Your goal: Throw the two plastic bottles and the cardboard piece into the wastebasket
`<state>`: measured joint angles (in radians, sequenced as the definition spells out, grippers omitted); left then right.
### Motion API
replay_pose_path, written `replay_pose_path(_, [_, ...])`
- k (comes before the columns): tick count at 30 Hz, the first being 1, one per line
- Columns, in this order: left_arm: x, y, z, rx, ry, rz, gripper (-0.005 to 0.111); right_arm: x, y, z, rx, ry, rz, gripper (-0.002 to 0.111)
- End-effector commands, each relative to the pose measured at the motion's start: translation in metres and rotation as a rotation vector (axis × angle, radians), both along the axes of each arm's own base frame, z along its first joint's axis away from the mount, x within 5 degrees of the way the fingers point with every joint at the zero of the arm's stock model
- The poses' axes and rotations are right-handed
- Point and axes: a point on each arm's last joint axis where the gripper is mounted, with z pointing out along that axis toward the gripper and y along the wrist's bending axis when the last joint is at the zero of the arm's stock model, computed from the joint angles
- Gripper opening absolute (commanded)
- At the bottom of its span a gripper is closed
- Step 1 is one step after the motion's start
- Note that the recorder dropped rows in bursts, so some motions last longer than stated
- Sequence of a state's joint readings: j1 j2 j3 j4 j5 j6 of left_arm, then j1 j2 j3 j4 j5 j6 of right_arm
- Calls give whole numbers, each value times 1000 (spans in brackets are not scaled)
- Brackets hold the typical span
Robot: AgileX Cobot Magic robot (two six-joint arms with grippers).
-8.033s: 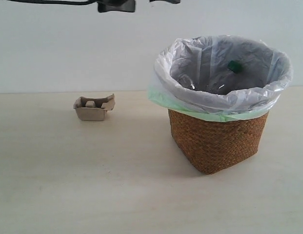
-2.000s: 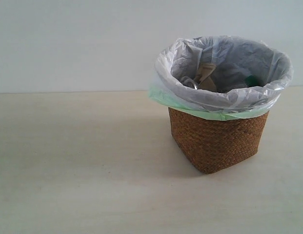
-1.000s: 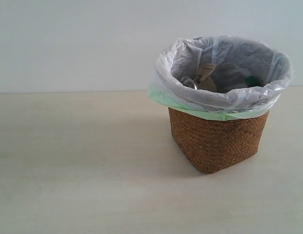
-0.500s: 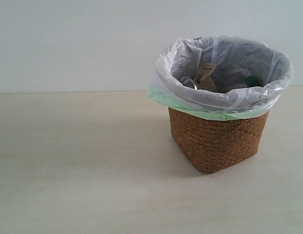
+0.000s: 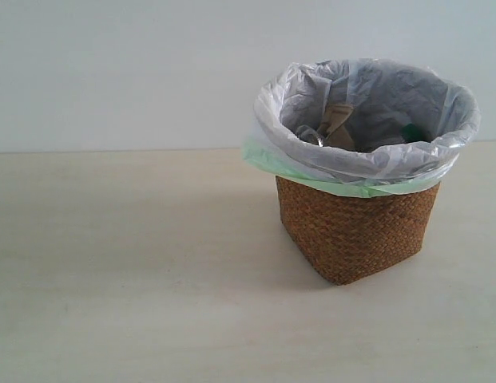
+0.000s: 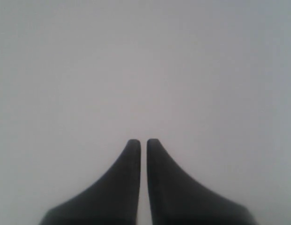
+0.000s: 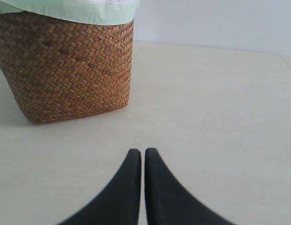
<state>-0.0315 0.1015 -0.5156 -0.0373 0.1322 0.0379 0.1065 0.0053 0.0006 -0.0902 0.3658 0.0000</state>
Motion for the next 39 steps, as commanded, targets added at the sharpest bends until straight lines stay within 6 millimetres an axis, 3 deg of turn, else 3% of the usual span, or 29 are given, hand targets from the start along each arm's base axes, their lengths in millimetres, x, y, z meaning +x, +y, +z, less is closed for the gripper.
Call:
replay_pose_path(1, [-16, 1, -1, -9, -62, 109, 4, 0, 0, 1, 0, -10, -5, 0])
replay_pose_path(7, [-23, 0, -1, -5, -94, 167, 4, 0, 0, 1, 0, -10, -5, 0])
replay_pose_path(13, [-14, 1, -13, -5, -128, 170, 4, 0, 0, 1, 0, -10, -5, 0])
replay_pose_path(19, [9, 5, -52, -8, -17, 174, 4, 0, 0, 1, 0, -10, -5, 0])
replay_pose_path(29, [38, 9, -144, -23, 265, 174, 4, 0, 0, 1, 0, -10, -5, 0])
replay_pose_path(35, [39, 8, -164, -31, 438, 167, 4, 0, 0, 1, 0, -10, -5, 0])
replay_pose_path(39, [38, 8, -166, -32, 469, 165, 4, 0, 0, 1, 0, -10, -5, 0])
